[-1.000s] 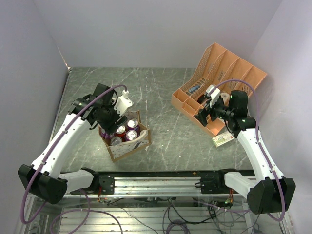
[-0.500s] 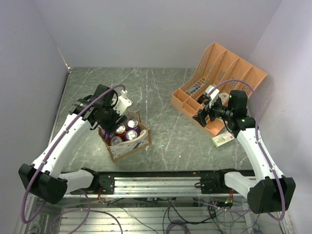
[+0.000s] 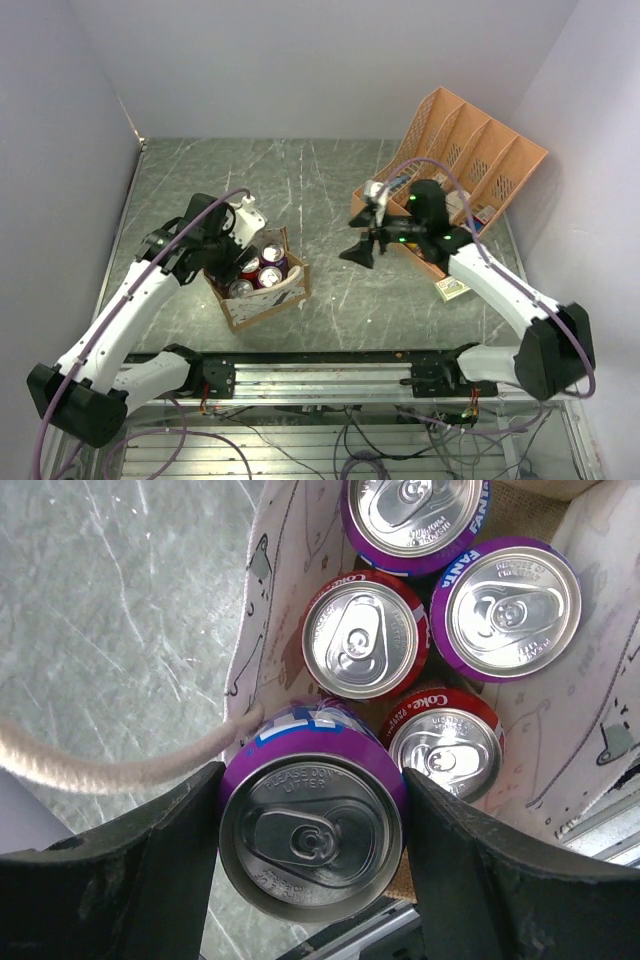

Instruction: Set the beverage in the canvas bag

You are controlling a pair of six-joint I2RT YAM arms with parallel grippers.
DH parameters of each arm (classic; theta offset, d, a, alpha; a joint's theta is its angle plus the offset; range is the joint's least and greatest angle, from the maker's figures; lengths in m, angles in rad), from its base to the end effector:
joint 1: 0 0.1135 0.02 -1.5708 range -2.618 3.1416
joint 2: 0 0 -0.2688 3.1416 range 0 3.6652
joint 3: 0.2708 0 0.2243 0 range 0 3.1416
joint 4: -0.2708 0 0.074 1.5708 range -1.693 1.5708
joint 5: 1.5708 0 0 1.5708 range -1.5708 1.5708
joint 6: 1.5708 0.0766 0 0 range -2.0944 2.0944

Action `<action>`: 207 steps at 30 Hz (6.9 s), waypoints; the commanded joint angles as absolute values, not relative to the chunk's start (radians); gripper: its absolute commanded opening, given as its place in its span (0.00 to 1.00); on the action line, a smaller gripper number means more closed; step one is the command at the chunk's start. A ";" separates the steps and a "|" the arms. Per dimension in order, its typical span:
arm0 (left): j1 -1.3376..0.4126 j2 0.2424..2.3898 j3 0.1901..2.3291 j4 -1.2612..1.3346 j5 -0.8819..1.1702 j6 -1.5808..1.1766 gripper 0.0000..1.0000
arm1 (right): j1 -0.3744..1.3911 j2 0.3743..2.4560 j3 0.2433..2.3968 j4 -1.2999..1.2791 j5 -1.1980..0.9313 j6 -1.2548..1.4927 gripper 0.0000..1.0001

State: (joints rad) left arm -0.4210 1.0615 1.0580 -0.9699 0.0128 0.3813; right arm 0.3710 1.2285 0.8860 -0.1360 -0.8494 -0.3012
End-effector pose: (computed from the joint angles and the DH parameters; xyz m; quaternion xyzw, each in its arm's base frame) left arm 0.1730 -0.0785 0.2829 0.3749 0.8791 -0.0120 0.2941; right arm 0.2253 0.1494 0.2933 -0.4588 0.6645 0.3684 0.4607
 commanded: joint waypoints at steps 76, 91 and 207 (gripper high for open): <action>-0.400 1.150 1.104 -1.034 -0.231 0.377 0.91 | 0.758 1.664 1.219 -0.087 -0.571 -0.093 0.00; -0.400 1.072 1.173 -1.081 -0.070 0.390 0.88 | 0.760 1.661 1.251 -0.129 -0.593 -0.138 0.13; -0.213 0.593 0.987 -0.426 -0.171 0.096 0.99 | 0.021 0.714 0.845 -0.217 -0.098 -0.244 1.00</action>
State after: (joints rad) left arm -0.2359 0.6125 0.9981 -0.4400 -0.2050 0.1047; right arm 0.0322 0.7292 0.8539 -0.2035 -0.0834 -0.2279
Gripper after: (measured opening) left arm 0.992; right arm 0.999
